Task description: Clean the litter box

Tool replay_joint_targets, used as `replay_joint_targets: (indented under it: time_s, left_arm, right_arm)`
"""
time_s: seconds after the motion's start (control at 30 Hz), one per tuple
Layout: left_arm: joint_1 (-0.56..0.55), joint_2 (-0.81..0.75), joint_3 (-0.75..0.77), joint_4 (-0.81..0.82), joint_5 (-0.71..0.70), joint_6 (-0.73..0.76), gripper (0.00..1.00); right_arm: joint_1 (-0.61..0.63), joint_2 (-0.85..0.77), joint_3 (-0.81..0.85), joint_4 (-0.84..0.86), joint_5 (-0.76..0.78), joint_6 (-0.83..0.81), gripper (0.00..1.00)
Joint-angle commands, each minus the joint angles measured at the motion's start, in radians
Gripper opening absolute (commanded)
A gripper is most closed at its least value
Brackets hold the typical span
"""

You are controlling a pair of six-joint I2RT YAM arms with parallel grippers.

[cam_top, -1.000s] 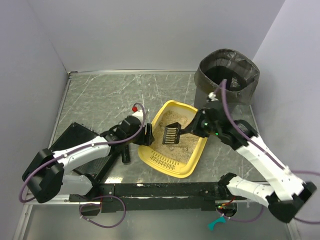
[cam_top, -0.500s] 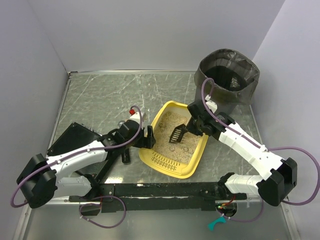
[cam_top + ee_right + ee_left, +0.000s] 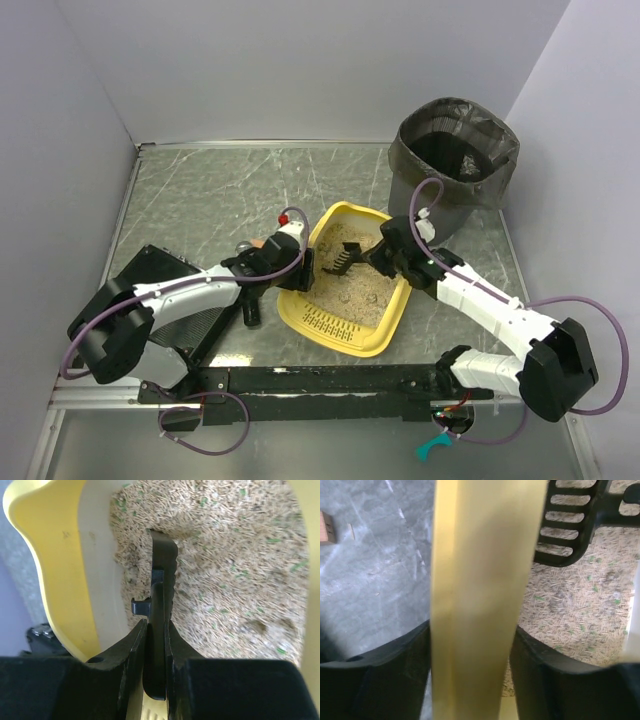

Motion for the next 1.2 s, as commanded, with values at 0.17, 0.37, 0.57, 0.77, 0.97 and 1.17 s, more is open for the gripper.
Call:
replay_joint_targets:
  time_s: [0.17,0.37,0.57,0.77,0.97,1.17]
  left_arm:
    - [-0.001,0.017,0.045,0.039,0.048,0.048,0.24]
    - [-0.027,0.031,0.116,-0.046,-0.097,0.04,0.01]
    - [-0.129,-0.006,0.218,-0.12,-0.336,0.051,0.01]
    - [-0.229,-0.028,0.357,-0.225,-0.538,0.073,0.01]
    - [-0.262,-0.06,0.424,-0.235,-0.637,0.114,0.01]
    - [-0.286,-0.063,0.461,-0.226,-0.713,0.161,0.01]
  right_arm:
    - [0.059,0.017,-0.147,0.146,0.158,0.134,0.0]
    - [0.099,-0.055,-0.268,0.232,0.263,0.215,0.0]
    - [0.14,-0.069,-0.35,0.434,0.294,0.146,0.0]
    - [0.154,-0.066,-0.359,0.443,0.302,0.131,0.0]
    - [0.154,-0.138,-0.43,0.448,0.316,0.189,0.0]
    - [0.156,-0.261,-0.496,0.41,0.365,0.249,0.0]
